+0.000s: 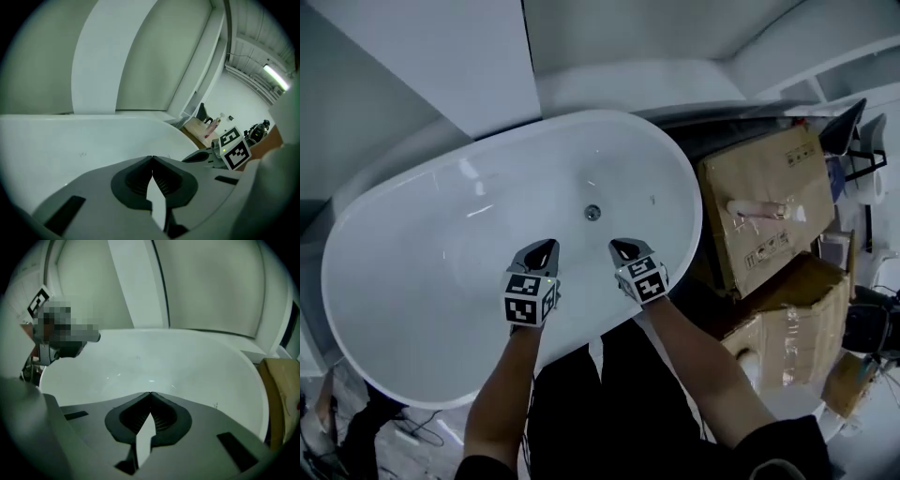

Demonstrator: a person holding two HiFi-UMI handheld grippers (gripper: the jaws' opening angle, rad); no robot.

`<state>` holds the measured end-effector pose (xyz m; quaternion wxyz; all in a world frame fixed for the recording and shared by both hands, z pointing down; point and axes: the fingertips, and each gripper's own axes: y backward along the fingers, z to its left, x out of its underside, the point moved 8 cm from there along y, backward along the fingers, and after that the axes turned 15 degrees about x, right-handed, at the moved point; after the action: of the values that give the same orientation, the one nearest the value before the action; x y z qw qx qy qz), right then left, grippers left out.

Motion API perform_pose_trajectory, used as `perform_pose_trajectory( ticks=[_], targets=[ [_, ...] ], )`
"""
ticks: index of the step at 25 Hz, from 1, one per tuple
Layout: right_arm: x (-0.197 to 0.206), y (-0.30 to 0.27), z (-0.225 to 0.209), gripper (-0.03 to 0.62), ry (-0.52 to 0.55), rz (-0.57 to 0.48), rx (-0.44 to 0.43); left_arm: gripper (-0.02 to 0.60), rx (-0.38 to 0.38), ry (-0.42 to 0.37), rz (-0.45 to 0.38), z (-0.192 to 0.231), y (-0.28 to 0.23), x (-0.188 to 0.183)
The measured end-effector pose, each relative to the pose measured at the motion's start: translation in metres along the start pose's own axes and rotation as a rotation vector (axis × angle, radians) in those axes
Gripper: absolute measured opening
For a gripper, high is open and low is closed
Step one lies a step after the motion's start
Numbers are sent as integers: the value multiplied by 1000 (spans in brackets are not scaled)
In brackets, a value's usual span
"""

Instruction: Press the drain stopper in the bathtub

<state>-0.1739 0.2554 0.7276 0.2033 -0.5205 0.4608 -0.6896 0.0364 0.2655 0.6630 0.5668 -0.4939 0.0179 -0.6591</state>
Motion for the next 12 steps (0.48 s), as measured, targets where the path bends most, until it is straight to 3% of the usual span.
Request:
perform_pose_trajectory(
  ticks=[5, 9, 12],
  targets=[
    [-13, 112, 10, 14, -147, -92, -1, 14, 11, -65, -21, -60, 82, -27],
    [-17, 170, 18, 14, -171, -135, 10, 15, -12, -57, -65, -82, 130, -35],
    [-29, 201, 23, 14, -182, -183, 26, 14, 8, -94, -66, -100, 148, -39]
  ],
)
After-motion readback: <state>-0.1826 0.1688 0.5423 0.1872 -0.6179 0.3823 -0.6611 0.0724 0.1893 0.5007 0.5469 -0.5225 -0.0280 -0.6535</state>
